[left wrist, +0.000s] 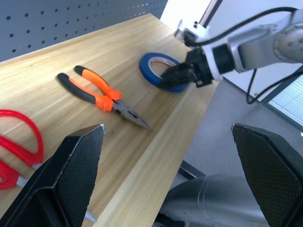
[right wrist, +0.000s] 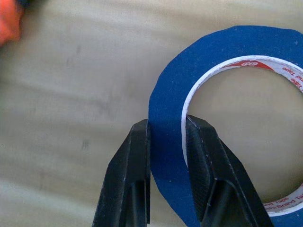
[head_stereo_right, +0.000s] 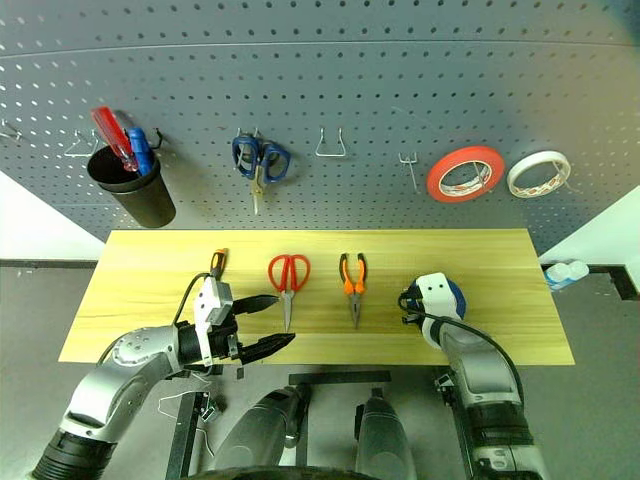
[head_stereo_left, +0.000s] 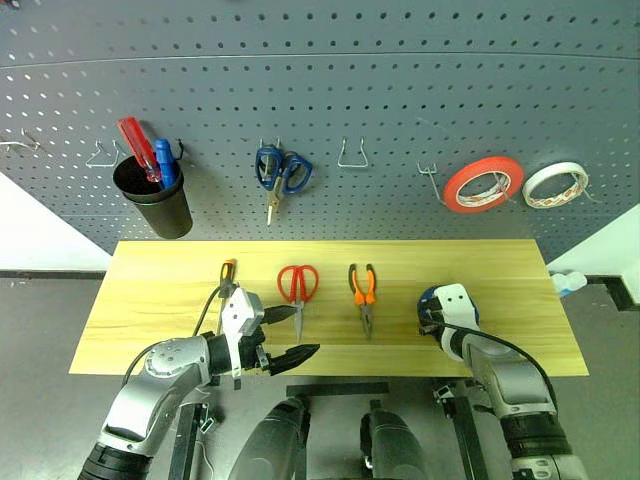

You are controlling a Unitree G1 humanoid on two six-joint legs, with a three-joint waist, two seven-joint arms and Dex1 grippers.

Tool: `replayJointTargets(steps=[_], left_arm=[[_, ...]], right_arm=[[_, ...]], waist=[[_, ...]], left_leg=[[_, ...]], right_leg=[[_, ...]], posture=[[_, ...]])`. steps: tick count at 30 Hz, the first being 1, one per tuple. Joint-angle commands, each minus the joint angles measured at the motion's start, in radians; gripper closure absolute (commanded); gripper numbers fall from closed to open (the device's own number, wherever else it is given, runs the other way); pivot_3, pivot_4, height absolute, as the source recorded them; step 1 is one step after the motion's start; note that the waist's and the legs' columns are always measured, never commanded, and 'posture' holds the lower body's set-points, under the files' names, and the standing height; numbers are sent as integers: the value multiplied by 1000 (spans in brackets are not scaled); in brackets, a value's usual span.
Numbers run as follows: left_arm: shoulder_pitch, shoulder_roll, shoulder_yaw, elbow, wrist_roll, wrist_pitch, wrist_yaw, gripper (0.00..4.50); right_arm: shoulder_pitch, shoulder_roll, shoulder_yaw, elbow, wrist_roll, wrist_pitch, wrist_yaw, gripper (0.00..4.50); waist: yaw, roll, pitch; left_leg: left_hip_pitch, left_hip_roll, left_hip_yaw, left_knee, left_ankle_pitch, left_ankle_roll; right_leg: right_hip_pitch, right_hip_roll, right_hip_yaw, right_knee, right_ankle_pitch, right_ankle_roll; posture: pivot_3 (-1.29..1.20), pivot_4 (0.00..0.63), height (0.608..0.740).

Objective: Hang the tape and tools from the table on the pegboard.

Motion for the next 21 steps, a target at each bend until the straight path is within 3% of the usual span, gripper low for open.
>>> replayJointTargets(steps=[1, 14, 21], left_arm=[[-9, -9, -4, 7, 2, -30, -5, 0], [-62, -35, -21, 78, 20, -75, -25, 0], [-73, -41, -26, 104, 24, -97, -37, 0]], right_arm=[[40, -20, -26, -124, 19, 40, 1, 3805], [206, -13, -93, -434, 55, 82, -33, 3806], [416, 108, -140, -618, 123, -135, -39, 3807]], waist=[[0, 0, 0], [0, 1, -1], [-1, 1, -2]], left_leg=[[0, 0, 0, 0, 0, 0], [0, 0, 0, 1, 0, -1], [0, 0, 0, 1, 1, -1]], right_leg=[[0, 0, 0, 0, 0, 0], [-1, 0, 0, 1, 0, 0], [-1, 0, -1, 2, 0, 0]], posture=[[88, 226, 740], [65, 185, 740], [54, 171, 740]])
